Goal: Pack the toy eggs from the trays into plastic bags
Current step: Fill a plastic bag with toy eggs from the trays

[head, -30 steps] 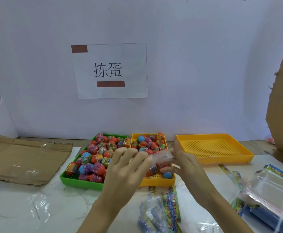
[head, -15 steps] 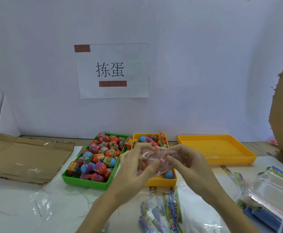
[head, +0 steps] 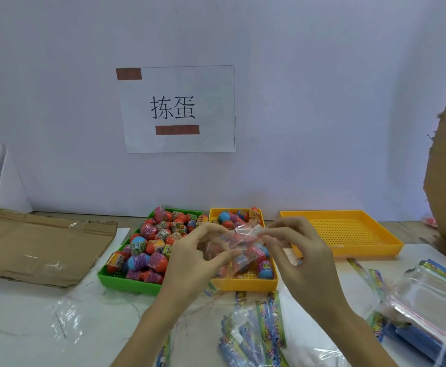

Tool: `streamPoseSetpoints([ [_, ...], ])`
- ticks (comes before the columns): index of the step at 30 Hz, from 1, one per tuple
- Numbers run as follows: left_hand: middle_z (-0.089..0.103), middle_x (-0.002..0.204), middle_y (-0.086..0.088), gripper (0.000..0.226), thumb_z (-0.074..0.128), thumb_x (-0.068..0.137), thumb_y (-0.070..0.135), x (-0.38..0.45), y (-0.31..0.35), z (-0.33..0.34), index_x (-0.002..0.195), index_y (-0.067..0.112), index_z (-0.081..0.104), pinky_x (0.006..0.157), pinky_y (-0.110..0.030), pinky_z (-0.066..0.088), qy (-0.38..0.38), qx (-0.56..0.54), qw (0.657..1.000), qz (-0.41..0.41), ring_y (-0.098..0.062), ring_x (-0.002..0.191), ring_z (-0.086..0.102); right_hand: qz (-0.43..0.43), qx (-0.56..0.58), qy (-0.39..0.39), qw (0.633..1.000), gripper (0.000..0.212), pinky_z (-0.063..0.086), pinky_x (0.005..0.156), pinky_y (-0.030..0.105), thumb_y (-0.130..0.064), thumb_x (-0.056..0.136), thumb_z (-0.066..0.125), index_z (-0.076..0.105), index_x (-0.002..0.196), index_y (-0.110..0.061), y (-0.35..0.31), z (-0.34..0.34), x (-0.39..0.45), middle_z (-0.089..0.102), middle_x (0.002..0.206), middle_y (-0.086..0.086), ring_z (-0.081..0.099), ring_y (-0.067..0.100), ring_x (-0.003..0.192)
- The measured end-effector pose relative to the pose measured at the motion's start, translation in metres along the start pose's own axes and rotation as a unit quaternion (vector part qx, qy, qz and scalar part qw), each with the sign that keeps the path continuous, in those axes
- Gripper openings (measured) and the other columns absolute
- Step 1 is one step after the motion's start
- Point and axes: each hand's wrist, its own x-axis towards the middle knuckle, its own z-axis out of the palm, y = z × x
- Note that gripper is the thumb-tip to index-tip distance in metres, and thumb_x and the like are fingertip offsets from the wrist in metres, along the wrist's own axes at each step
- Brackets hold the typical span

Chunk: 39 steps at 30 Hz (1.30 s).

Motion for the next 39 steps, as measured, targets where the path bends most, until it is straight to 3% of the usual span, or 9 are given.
streamPoseSetpoints([
  [4,0.074,0.088,0.01,0.031,0.086,0.079,0.035,-0.002,0.003,0.003,0.106,0.031,0.071,0.073,-0.015,0.05,-0.012,0.001,0.999,0.033,-0.017,0.084,0.07,0.085,0.074,-0.046,0.993,0.022,0.059,0.086,0.027,-0.035,0.088,0.074,0.073,0.109,-0.032,-0.003,0.003,-0.003,0.071,0.105,-0.016,0.07,0.008,0.099],
  [9,0.077,0.09,0.011,0.032,0.086,0.083,0.02,-0.002,0.007,0.005,0.11,0.027,0.073,0.082,-0.015,0.054,-0.022,-0.012,0.999,0.027,-0.011,0.09,0.074,0.095,0.079,-0.047,0.991,0.023,0.059,0.085,0.026,-0.026,0.085,0.082,0.074,0.106,-0.032,-0.001,-0.001,-0.002,0.074,0.102,-0.016,0.07,0.01,0.099],
  [16,0.064,0.074,0.027,0.029,0.086,0.082,0.028,-0.007,0.012,0.01,0.106,0.028,0.071,0.061,-0.007,0.043,0.015,0.045,0.996,0.073,0.002,0.061,0.059,0.121,0.165,-0.059,0.977,0.012,0.055,0.075,0.02,-0.031,0.08,0.081,0.077,0.089,-0.024,-0.009,0.001,-0.003,0.075,0.087,-0.01,0.071,0.014,0.086],
  [21,0.064,0.072,0.015,0.044,0.079,0.079,0.053,-0.006,0.01,0.001,0.11,0.022,0.07,0.061,-0.004,0.04,-0.015,0.127,0.983,0.132,0.004,0.061,0.055,0.147,0.258,-0.089,0.951,0.012,0.06,0.084,0.025,-0.023,0.079,0.081,0.078,0.087,-0.015,-0.009,-0.009,0.002,0.079,0.091,0.0,0.076,0.018,0.091],
  [24,0.069,0.074,0.011,0.05,0.077,0.077,0.057,-0.005,0.006,-0.004,0.108,0.019,0.07,0.061,-0.015,0.052,-0.028,0.139,0.981,0.133,-0.003,0.062,0.063,0.164,0.261,-0.084,0.947,0.013,0.061,0.085,0.026,-0.021,0.08,0.082,0.081,0.092,-0.015,-0.005,-0.013,0.004,0.08,0.092,0.002,0.077,0.019,0.092],
  [27,0.069,0.071,0.008,0.039,0.083,0.079,0.043,-0.006,0.004,-0.005,0.097,0.011,0.071,0.057,-0.024,0.057,-0.019,0.151,0.975,0.161,-0.006,0.06,0.067,0.188,0.252,-0.149,0.938,0.02,0.061,0.09,0.029,-0.03,0.081,0.081,0.083,0.098,-0.02,-0.003,-0.016,0.005,0.08,0.098,-0.001,0.076,0.017,0.098],
  [29,0.07,0.073,0.008,0.032,0.086,0.079,0.036,-0.006,0.005,-0.004,0.092,0.01,0.072,0.058,-0.017,0.056,-0.024,0.147,0.974,0.173,-0.001,0.062,0.066,0.185,0.221,-0.2,0.937,0.022,0.06,0.091,0.03,-0.035,0.081,0.081,0.084,0.1,-0.024,-0.004,-0.016,0.004,0.08,0.099,-0.003,0.076,0.014,0.099],
  [32,0.065,0.072,0.014,0.034,0.084,0.079,0.04,-0.007,0.009,-0.002,0.093,0.01,0.072,0.062,-0.003,0.045,-0.044,0.147,0.972,0.177,0.011,0.061,0.055,0.155,0.19,-0.193,0.95,0.019,0.061,0.088,0.031,-0.032,0.083,0.08,0.083,0.1,-0.024,-0.005,-0.016,0.003,0.081,0.097,-0.005,0.077,0.014,0.096],
  [39,0.038,0.066,0.037,0.037,0.088,0.075,0.035,-0.004,0.008,-0.003,0.096,0.008,0.074,0.062,0.004,0.031,-0.066,0.155,0.965,0.199,0.019,0.06,0.048,0.171,0.23,-0.206,0.936,0.02,0.059,0.086,0.02,-0.033,0.08,0.082,0.083,0.1,-0.033,-0.004,-0.024,0.007,0.081,0.099,-0.007,0.077,0.011,0.098],
])
